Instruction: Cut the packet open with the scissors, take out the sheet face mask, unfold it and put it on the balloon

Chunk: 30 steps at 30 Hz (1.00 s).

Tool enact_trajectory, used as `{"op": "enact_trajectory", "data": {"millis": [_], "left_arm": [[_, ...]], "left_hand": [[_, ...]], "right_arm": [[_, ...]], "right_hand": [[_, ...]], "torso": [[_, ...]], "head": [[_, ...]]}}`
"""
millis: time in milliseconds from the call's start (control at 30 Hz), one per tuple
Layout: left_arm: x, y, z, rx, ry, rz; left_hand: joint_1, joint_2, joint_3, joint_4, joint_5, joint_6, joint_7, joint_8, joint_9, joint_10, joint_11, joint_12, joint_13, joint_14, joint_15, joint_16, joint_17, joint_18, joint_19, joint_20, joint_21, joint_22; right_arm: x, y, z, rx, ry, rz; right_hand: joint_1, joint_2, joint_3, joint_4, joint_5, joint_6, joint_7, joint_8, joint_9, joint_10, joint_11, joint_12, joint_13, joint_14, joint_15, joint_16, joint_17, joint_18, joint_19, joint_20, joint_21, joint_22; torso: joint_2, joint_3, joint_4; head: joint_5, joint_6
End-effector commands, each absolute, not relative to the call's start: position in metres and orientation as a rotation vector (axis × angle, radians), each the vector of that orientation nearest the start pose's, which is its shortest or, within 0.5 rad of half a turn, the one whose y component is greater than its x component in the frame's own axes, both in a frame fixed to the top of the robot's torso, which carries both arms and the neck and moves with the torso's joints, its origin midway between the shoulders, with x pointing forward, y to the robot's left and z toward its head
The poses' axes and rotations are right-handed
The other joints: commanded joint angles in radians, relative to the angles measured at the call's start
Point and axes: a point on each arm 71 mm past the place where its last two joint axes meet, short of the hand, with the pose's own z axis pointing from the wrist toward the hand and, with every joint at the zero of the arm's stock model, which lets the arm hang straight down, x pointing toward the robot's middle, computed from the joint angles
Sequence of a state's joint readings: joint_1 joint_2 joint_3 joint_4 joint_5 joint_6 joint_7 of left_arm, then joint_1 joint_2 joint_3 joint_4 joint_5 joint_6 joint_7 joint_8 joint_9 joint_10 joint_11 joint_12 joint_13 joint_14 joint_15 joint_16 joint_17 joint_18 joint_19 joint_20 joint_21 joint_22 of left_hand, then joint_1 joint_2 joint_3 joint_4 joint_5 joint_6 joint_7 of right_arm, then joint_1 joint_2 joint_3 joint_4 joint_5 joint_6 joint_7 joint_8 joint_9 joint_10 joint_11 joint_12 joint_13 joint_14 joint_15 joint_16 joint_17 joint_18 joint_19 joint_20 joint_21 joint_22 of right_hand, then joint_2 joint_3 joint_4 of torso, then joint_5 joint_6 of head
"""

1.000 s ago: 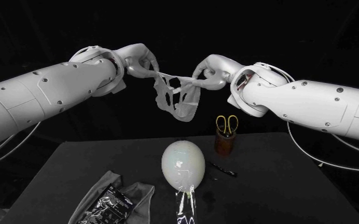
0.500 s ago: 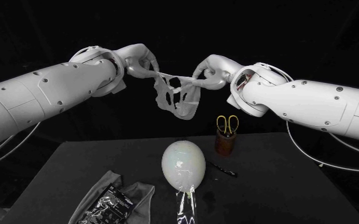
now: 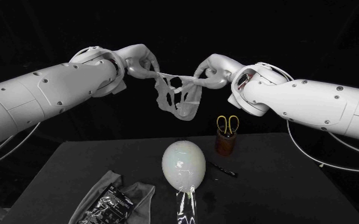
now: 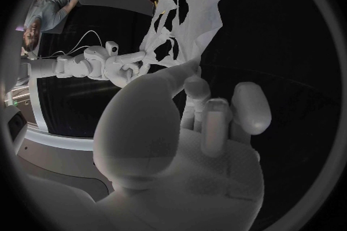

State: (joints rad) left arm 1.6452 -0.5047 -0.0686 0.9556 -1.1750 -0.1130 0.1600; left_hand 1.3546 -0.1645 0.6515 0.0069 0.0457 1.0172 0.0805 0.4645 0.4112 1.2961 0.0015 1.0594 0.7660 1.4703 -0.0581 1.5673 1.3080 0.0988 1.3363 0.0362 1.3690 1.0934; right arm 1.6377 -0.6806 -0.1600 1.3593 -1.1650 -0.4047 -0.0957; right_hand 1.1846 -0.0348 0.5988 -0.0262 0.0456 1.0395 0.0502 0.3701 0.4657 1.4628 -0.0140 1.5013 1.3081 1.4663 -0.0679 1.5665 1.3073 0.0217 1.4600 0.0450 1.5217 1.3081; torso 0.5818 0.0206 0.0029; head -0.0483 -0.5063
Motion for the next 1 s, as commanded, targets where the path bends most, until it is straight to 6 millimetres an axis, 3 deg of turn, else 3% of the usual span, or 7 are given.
{"op": "enact_trajectory", "data": {"millis": [33,400,1000], "left_arm": [[0.6076,0.1778,0.0355,0.201,1.429,-0.728],[0.6064,0.1756,0.0331,0.199,1.437,-0.738],[0.6057,0.1735,0.0328,0.194,1.438,-0.752]], "left_hand": [[0.005,0.0,0.008,0.0,0.003,0.006,-0.002,0.004,0.053,0.016,-0.005,-0.002,0.002,0.1,-0.006,0.004,0.263,-0.007,0.004,0.0,0.006,0.002],[0.004,-0.001,0.009,0.0,0.003,0.006,-0.002,0.004,0.053,0.016,-0.005,-0.002,0.002,0.1,-0.006,0.004,0.263,-0.006,0.003,0.0,0.005,0.0],[0.003,-0.001,0.01,0.0,0.003,0.006,-0.001,0.004,0.053,0.016,-0.005,-0.002,0.001,0.1,-0.005,0.004,0.263,-0.006,0.003,0.001,0.005,0.0]], "right_arm": [[0.5534,-0.1748,0.0023,-0.048,1.316,0.683],[0.5574,-0.1704,0.0027,-0.273,1.3,0.647],[0.5605,-0.1713,0.0038,-0.281,1.285,0.612]], "right_hand": [[0.009,0.002,0.001,0.005,0.003,0.006,0.003,0.067,0.105,0.082,-0.005,0.005,0.218,0.105,-0.004,0.004,0.264,-0.009,0.081,-0.002,-0.001,0.246],[0.01,-0.001,0.001,0.007,0.003,0.004,0.004,0.065,0.104,0.082,-0.005,0.005,0.218,0.105,-0.005,0.004,0.264,-0.011,0.086,-0.002,0.007,0.249],[0.01,-0.002,0.0,0.007,0.003,0.003,0.004,0.065,0.104,0.083,-0.004,0.008,0.22,0.105,-0.004,0.004,0.264,-0.012,0.087,-0.002,0.009,0.25]], "torso": [[0.0,0.0002,0.0001],[0.0,0.0003,-0.0011],[0.0,-0.0001,-0.0004]], "head": [[0.0,-0.002],[0.003,-0.002],[0.006,-0.002]]}}
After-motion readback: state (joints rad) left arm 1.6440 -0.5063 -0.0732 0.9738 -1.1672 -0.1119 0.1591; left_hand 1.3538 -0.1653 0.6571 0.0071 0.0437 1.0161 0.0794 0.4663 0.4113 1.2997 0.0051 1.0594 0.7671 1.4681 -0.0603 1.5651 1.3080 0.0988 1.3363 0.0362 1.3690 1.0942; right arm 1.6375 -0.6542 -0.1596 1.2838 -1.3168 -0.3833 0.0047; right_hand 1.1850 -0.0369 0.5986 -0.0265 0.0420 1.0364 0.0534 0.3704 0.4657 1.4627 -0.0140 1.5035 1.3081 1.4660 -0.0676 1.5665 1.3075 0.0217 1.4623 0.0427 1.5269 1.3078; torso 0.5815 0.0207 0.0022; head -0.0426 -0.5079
